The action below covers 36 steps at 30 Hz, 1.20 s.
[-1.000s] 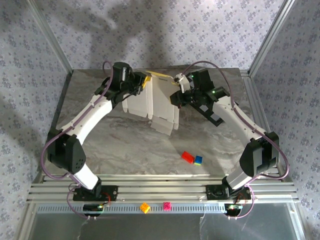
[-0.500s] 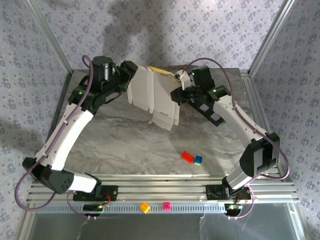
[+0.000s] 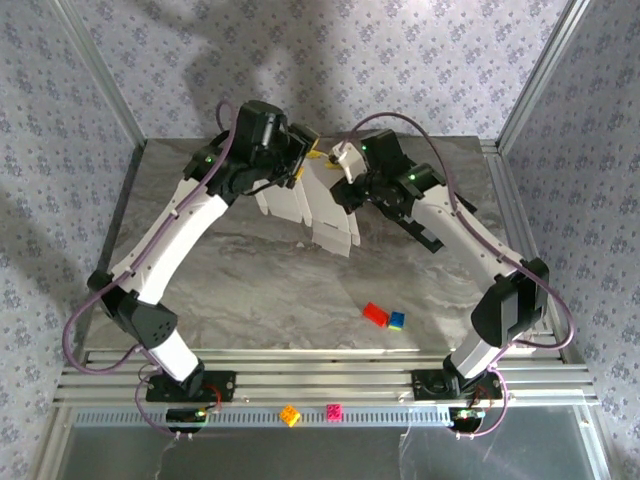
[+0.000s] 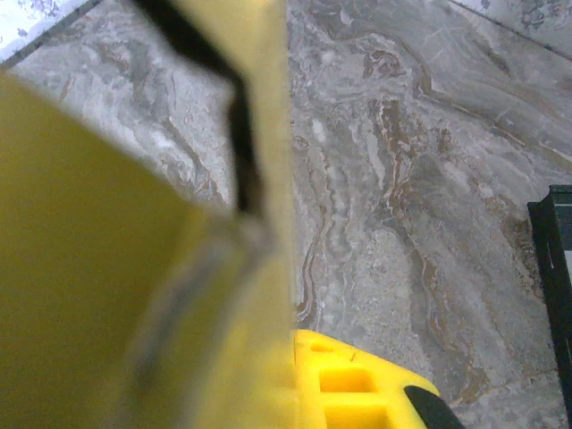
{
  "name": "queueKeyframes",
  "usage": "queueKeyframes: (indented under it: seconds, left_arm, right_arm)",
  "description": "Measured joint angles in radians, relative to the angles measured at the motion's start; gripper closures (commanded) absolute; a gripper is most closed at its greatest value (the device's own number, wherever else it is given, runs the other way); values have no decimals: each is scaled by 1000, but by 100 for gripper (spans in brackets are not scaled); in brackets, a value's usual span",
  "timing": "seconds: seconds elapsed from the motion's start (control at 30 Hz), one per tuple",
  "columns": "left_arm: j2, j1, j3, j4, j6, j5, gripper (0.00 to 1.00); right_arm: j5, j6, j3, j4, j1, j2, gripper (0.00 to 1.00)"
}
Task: Fold the paper box
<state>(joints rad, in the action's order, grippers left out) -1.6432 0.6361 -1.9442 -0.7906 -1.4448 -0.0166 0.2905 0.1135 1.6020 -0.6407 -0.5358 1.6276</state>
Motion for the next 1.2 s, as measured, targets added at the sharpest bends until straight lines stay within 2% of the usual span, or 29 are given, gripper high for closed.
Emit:
queueKeyframes:
  seconds: [0.13,0.3,0.47,0.57,0.67,0.8,0.87,0.97,1.07,1.2]
  left_arm:
    - [38,-1,-56,-89,32,-158,36]
    - [227,-40,-18,-84,167,-322,38]
    - [336,-170,48,-69,325,-323,39]
    - [337,-224,94,-58,422,-261,41]
    - [288,-249,136,-43,539,-191,46]
    - [183,-238,232,2,763,-87,49]
    - [171,-215,327,66,883,-55,47]
    - [185,-174,523,210,1028,-4,42]
    - [189,-158,662,311,1103,38,38]
    - [181,-159,684,385,1143,90,38]
  right_arm:
    - [72,-7,6,-40,19,-3,100]
    - [268,-110,-2,-84,72,-51,100]
    - [429,-244,-70,-100,105,-128,100]
    - [441,-266,-53,-176,108,-81,100]
    - [384,-239,22,-315,102,55,100]
    - [217,-199,154,-479,87,272,100]
    - [133,-190,233,-546,78,343,100]
    - [33,-172,344,-608,54,401,100]
    - [-76,-156,415,-647,18,417,100]
    - [-213,-144,465,-678,-37,439,100]
